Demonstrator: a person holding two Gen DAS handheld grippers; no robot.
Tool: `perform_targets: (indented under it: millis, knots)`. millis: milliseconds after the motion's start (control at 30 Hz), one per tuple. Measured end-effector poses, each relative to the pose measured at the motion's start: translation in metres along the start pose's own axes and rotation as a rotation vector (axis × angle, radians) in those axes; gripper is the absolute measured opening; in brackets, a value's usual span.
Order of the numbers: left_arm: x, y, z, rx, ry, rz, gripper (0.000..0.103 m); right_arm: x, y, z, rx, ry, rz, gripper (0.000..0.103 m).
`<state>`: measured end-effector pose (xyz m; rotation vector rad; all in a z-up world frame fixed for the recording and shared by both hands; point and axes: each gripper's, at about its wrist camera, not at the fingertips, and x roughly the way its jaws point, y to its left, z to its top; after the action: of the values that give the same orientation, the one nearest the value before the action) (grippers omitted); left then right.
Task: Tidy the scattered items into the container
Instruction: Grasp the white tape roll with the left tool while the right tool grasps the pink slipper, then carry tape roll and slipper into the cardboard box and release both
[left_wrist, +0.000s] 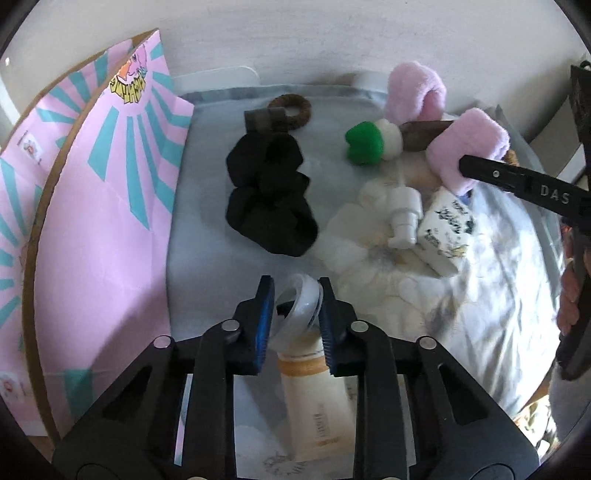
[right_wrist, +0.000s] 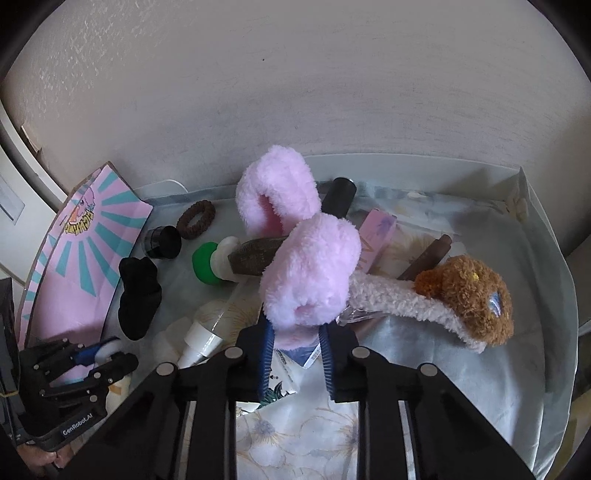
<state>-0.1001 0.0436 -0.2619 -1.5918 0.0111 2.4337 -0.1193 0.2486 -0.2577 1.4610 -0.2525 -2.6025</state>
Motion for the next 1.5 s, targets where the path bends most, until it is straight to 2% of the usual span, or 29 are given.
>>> perform_targets:
  millis: [200, 267, 400, 567, 600, 633, 867, 1133, 1300, 1500]
  knots:
    - [0.000, -0.005, 0.008, 0.019, -0.011, -0.033, 0.018, -0.004, 0.000, -0.001, 0.005, -0.006, -0.003, 0.021]
    - [0.003, -0.007, 0.012, 0.037, 0.022, -0.071, 0.018, -0.005, 0.000, -0.001, 0.002, -0.009, -0.010, 0.021]
    - [0.008, -0.012, 0.020, 0.059, 0.029, -0.062, 0.019, -0.004, -0.002, -0.001, 0.002, -0.001, -0.008, 0.021]
    - [0.002, -0.013, 0.020, 0.043, 0.023, -0.088, 0.023, -0.005, -0.003, -0.001, 0.008, 0.000, -0.005, 0.021]
    - [0.003, -0.013, 0.020, 0.037, 0.024, -0.095, 0.020, -0.005, -0.003, -0.001, 0.009, -0.001, -0.006, 0.021]
    - [0.002, -0.011, 0.020, 0.033, 0.024, -0.096, 0.013, -0.005, -0.003, -0.001, 0.011, -0.003, -0.003, 0.021]
    - [-0.004, -0.004, 0.025, -0.006, 0.001, -0.082, 0.010, -0.007, -0.006, 0.000, 0.028, -0.016, 0.005, 0.017]
    - [-0.042, 0.001, 0.031, -0.017, -0.068, -0.105, 0.009, -0.031, -0.012, 0.008, 0.053, -0.085, 0.013, 0.017]
    - [-0.069, -0.004, 0.043, -0.004, -0.111, -0.111, 0.009, -0.050, -0.004, 0.014, 0.016, -0.117, -0.007, 0.017]
    - [-0.128, -0.002, 0.051, 0.046, -0.180, -0.020, 0.009, -0.083, 0.023, 0.027, -0.049, -0.162, 0.013, 0.017]
